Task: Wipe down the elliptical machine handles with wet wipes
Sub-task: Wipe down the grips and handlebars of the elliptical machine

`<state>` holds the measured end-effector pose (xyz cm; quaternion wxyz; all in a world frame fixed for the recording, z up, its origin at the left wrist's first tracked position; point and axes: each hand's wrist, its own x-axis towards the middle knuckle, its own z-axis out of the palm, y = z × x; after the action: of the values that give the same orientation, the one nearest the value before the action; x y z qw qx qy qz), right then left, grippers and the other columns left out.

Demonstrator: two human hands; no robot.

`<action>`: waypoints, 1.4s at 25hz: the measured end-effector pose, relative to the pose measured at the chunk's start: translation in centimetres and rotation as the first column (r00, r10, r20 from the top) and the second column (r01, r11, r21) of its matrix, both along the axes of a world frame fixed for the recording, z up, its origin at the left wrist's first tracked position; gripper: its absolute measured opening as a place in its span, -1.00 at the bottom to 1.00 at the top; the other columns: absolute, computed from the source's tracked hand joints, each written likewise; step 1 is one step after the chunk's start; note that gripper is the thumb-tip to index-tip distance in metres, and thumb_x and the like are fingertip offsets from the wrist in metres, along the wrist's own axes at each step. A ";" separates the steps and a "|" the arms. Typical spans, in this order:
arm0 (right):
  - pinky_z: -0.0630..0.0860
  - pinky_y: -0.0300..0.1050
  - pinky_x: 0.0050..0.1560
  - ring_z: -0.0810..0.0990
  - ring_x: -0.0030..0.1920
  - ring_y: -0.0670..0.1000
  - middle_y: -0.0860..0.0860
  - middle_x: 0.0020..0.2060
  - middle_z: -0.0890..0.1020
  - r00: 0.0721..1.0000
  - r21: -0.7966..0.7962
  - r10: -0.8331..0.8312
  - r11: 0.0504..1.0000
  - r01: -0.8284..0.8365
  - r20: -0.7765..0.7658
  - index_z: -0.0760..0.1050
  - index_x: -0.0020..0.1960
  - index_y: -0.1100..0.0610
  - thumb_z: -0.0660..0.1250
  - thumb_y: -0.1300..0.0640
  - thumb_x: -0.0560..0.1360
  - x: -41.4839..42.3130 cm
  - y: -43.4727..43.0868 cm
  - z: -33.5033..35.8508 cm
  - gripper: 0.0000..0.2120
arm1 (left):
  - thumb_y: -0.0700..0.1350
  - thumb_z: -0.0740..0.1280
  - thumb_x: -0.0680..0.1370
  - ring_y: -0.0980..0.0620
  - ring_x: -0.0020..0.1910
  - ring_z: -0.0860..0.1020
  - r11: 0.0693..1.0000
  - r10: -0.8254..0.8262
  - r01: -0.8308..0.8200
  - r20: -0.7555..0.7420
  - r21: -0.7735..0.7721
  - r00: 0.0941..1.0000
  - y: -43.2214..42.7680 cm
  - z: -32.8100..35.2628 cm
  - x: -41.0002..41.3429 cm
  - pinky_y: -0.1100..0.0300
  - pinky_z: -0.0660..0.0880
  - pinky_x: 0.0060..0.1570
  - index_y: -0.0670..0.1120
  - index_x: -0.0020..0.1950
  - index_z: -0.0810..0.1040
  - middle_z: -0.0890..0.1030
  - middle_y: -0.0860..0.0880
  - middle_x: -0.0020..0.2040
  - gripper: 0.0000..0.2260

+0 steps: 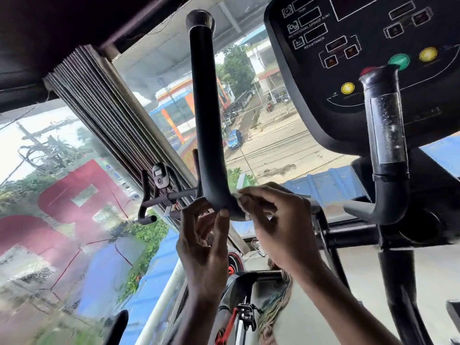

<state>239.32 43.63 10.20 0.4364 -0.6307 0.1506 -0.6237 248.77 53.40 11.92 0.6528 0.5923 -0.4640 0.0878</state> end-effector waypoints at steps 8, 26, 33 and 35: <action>0.58 -0.33 -0.13 0.72 -0.20 -0.21 -0.14 -0.26 0.75 0.971 0.186 0.193 0.958 -0.218 0.139 0.70 -0.04 0.12 0.44 0.30 0.57 0.3 0.8 3.0 -0.89 | 0.11 0.34 0.56 0.10 0.03 0.68 0.998 -0.034 0.034 -0.004 0.049 0.999 1.0 0.8 0.0 0.13 0.54 0.00 0.01 0.17 0.58 0.71 0.04 0.03 -0.74; 0.64 -0.10 0.00 0.70 -0.16 0.08 0.24 -0.17 0.73 0.896 0.372 0.162 0.868 -0.328 0.413 0.69 0.00 0.38 0.53 0.31 0.46 2.8 -1.1 6.0 -0.83 | 0.04 0.34 0.57 0.05 0.16 0.66 0.970 -0.241 0.238 0.072 0.051 0.968 -1.5 7.1 2.6 0.08 0.64 0.01 -0.02 0.35 0.55 0.62 -0.01 0.26 -0.64; 0.68 -0.01 0.03 0.70 -0.17 0.10 0.26 -0.14 0.74 0.895 0.337 0.062 0.913 -0.229 0.441 0.71 0.01 0.36 0.54 0.33 0.47 4.7 -3.7 9.5 -0.86 | 0.05 0.34 0.54 0.14 0.09 0.68 0.977 -0.213 0.213 0.007 0.028 0.977 -4.4 10.9 3.9 0.12 0.62 -0.01 0.03 0.38 0.55 0.64 0.14 0.26 -0.59; 0.68 0.08 0.08 0.71 -0.16 0.12 0.25 -0.15 0.75 0.897 0.337 0.039 0.919 -0.205 0.440 0.72 -0.01 0.33 0.56 0.30 0.47 5.4 -5.3 10.4 -0.87 | 0.06 0.34 0.53 0.23 0.02 0.67 0.975 -0.215 0.215 0.004 0.052 0.977 -5.0 11.9 4.0 0.16 0.61 -0.02 0.04 0.39 0.55 0.64 0.16 0.25 -0.58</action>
<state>244.71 38.37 20.55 0.6099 -0.3930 0.1276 -0.6763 252.72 48.39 23.78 0.6408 0.5547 -0.5306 0.0074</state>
